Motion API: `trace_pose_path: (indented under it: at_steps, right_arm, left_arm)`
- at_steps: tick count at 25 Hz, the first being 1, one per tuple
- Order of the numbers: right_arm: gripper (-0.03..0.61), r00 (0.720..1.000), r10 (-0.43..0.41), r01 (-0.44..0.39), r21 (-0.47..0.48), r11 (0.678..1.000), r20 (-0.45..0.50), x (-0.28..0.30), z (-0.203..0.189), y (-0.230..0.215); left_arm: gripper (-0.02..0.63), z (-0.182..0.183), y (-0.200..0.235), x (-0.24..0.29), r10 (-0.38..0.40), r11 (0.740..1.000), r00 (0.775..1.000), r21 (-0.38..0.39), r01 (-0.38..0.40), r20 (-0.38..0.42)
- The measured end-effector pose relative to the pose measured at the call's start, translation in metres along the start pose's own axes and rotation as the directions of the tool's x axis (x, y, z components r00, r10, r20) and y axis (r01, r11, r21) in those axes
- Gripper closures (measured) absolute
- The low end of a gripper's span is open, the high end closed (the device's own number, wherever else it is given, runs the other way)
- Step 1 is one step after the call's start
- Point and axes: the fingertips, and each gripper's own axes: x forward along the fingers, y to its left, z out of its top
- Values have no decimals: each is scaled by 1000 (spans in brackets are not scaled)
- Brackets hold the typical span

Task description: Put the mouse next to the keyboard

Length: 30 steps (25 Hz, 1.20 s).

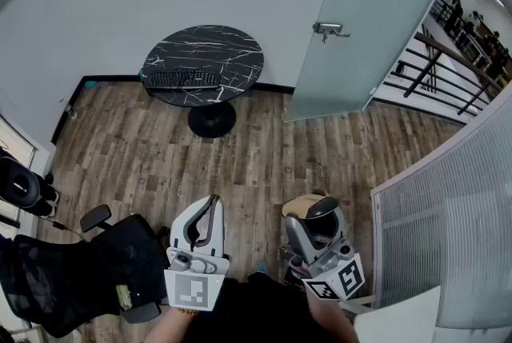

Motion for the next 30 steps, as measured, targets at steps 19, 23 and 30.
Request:
trace_pose_path:
  at_steps: [19, 23, 30]
  right_arm:
    - [293, 998, 32, -33, -21, 999, -54, 8, -19, -12]
    - [293, 997, 46, -46, -3, 999, -60, 8, -19, -21]
    - [293, 995, 72, -69, 41, 997, -65, 3, -18, -43]
  left_arm:
    - [594, -14, 3, 8, 33, 999, 998, 35, -31, -59]
    - [594, -15, -2, 11, 52, 998, 996, 42, -49, -70]
    - [594, -17, -19, 18, 85, 995, 993, 61, -80, -83]
